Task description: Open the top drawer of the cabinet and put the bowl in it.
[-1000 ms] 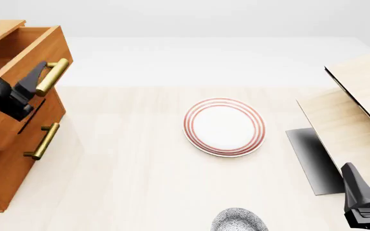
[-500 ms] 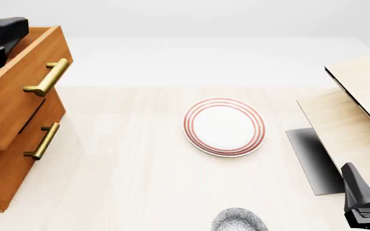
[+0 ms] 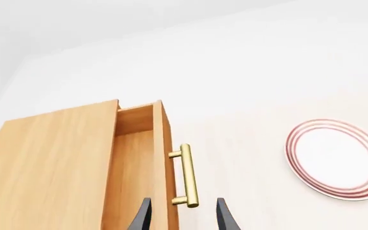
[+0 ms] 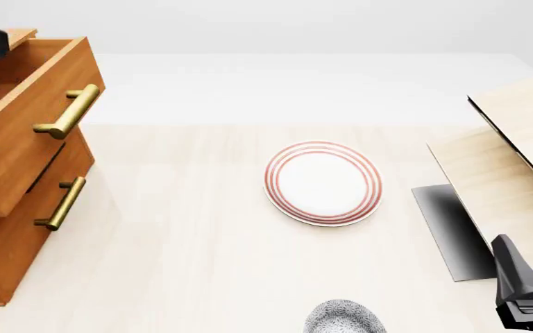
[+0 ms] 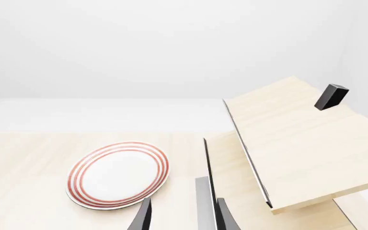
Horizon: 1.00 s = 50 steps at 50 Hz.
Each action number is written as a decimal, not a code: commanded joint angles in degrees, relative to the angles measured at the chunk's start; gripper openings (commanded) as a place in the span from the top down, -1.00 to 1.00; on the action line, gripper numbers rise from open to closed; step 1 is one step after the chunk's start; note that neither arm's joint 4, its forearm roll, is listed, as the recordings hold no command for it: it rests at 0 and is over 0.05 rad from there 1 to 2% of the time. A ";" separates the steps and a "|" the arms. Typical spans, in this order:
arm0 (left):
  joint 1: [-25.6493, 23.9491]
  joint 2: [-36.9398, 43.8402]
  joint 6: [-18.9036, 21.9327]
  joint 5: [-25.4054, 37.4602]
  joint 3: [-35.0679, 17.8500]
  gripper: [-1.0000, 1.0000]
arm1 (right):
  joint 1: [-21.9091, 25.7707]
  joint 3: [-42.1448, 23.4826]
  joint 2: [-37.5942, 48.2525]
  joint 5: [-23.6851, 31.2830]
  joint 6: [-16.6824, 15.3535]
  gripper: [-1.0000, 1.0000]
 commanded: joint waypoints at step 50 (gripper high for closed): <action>8.30 8.81 -8.00 3.37 -1.13 -1.00 | -0.04 0.03 -0.07 0.03 0.03 -1.00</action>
